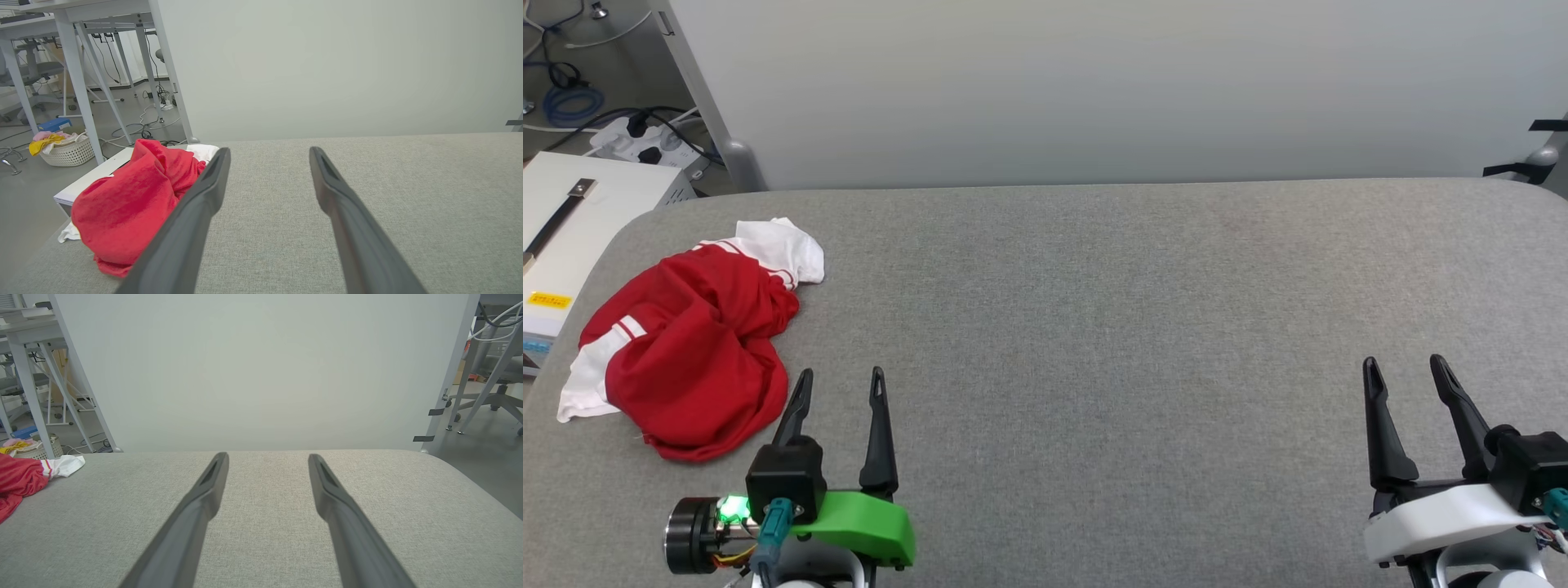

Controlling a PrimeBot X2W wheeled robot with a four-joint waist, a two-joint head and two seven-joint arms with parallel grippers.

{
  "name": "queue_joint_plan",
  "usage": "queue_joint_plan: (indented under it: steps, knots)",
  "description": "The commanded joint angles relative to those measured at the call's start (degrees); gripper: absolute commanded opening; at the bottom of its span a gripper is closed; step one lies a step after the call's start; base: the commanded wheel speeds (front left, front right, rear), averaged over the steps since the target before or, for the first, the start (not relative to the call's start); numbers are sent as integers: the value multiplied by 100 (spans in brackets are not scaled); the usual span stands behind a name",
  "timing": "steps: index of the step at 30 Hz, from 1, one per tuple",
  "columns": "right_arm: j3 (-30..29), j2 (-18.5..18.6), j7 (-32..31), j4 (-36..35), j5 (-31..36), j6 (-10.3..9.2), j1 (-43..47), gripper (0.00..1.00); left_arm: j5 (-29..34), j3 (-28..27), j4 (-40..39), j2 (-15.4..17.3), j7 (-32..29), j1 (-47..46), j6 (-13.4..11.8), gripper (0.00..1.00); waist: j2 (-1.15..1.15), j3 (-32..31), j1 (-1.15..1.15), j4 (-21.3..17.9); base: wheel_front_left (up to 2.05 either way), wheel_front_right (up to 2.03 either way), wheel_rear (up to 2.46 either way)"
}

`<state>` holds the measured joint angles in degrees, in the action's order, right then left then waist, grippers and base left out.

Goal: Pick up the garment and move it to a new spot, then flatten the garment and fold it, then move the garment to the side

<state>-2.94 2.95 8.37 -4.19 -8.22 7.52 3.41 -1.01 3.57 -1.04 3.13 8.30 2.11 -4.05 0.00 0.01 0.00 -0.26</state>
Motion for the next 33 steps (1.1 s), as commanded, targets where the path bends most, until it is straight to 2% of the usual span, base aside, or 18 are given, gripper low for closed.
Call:
queue_joint_plan:
  steps: [1,33]
  knots:
    - [-15,-4,61,-51,28,-2,69,100,-14,20,8,-14,60,71,-44,100,0,-3,0,-2,0,0,0]
    - [-71,-6,434,-188,-5,-3,268,100,8,205,27,-20,438,169,-91,100,0,-57,0,-1,0,0,0]
